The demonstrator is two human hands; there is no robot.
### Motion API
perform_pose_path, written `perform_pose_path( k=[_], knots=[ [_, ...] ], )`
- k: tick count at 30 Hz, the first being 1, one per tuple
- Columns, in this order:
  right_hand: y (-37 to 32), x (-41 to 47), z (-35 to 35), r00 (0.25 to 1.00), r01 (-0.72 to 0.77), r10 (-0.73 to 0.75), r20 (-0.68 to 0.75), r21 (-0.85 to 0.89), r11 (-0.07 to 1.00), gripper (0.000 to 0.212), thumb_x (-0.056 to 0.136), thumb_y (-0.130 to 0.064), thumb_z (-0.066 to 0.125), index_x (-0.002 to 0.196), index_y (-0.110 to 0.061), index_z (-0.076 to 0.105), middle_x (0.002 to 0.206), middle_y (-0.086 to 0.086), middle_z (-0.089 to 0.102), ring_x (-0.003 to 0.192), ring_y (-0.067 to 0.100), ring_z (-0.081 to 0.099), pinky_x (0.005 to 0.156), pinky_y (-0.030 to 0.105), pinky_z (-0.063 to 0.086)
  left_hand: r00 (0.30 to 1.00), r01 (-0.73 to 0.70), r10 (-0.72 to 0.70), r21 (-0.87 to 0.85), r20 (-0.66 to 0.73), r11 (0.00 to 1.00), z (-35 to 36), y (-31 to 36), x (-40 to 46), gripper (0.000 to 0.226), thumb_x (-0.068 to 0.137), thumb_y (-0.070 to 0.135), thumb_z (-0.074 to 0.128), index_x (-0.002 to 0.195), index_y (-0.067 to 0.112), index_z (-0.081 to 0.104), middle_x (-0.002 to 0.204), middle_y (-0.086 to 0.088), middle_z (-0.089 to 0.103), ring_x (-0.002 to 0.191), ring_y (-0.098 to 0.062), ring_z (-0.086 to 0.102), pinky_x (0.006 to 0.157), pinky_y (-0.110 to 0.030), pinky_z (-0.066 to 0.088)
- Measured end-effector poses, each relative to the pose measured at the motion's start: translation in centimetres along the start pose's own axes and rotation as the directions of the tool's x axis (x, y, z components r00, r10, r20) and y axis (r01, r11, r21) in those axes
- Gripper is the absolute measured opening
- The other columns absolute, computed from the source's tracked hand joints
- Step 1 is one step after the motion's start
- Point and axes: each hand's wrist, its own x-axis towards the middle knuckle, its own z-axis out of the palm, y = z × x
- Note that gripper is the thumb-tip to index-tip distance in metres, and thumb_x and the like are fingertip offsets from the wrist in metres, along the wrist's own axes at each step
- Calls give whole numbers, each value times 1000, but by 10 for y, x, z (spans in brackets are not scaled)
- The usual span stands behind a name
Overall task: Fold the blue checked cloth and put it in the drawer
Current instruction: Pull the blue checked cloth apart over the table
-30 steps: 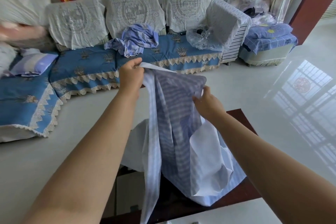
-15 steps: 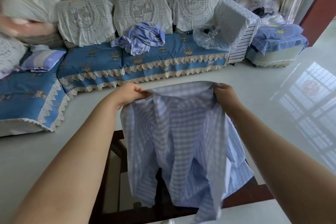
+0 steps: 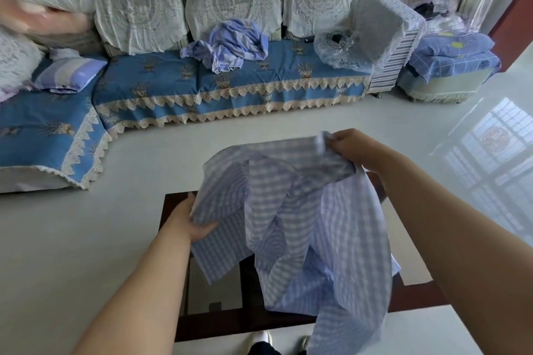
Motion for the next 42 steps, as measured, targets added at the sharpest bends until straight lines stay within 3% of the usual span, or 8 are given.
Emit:
perform_pose_path(
  k=[4, 8, 14, 16, 22, 31, 38, 42],
  knots=[
    [-4, -22, 11, 837, 86, 122, 533, -350, 933, 26, 86, -44, 55, 91, -25, 73, 76, -12, 69, 76, 7, 61, 79, 24, 45, 986, 155, -163, -407, 15, 900, -9, -16, 16, 77, 91, 61, 42, 147, 11, 28, 151, -17, 33, 137, -34, 36, 105, -47, 39],
    [1, -29, 39, 671, 191, 282, 685, -528, 828, 24, 76, -47, 58, 86, -31, 73, 89, 0, 73, 92, 23, 67, 90, 33, 52, 958, 287, -271, -268, 97, 920, -1, 0, 18, 113, 70, 86, 38, 147, 5, 22, 146, -20, 39, 132, -39, 40, 104, -52, 34],
    [-1, -43, 76, 616, 216, 270, 740, -488, 846, 37, 87, -39, 59, 52, -49, 64, 66, -19, 64, 84, 12, 59, 87, 25, 46, 981, 130, -158, 219, 113, 967, 62, -4, 18, 13, 95, 16, 53, 91, 6, 59, 69, -10, 70, 64, -17, 68, 71, -30, 53],
    [3, -47, 84, 636, 242, 210, 743, -449, 860, 46, 89, -39, 58, 44, -47, 60, 59, -18, 59, 75, 9, 55, 81, 23, 44, 999, -23, 10, 290, 44, 957, 74, -12, 33, 15, 93, 4, 52, 101, 5, 65, 94, -18, 72, 84, -24, 70, 84, -33, 54],
    [17, -33, 88, 974, 139, -125, 189, -67, 988, 26, 87, -36, 64, 76, -13, 68, 73, 2, 59, 68, 14, 50, 62, 24, 40, 807, -589, 419, 517, 417, 620, 122, 37, -28, 31, 88, 0, 51, 96, 21, 72, 98, 0, 69, 87, -13, 63, 72, -17, 50],
    [27, -29, 98, 998, 32, -17, -63, 236, 971, 26, 79, -33, 72, 90, -14, 58, 81, -2, 58, 76, 14, 55, 72, 29, 44, 717, -690, 308, 698, 625, 191, 139, -6, -37, 57, 80, 5, 63, 133, 16, 47, 133, -4, 55, 124, -19, 51, 105, -33, 40],
    [101, -57, 137, 944, -179, 260, 201, -351, 919, 88, 76, -43, 73, 144, -17, 23, 142, 15, 34, 128, 35, 40, 101, 44, 40, 838, -458, 499, 781, 220, 425, 111, -3, -8, 56, 87, 5, 52, 141, 9, 40, 138, -16, 49, 126, -31, 48, 101, -32, 40],
    [117, -78, 157, 790, -391, 456, 410, -237, 890, 66, 78, -57, 65, 116, -5, 51, 92, 13, 58, 73, 23, 60, 60, 29, 48, 883, -391, 461, 681, 88, 619, 109, -4, -6, 60, 89, 3, 50, 145, 6, 28, 137, -17, 47, 109, -26, 53, 77, -23, 40]
  ],
)
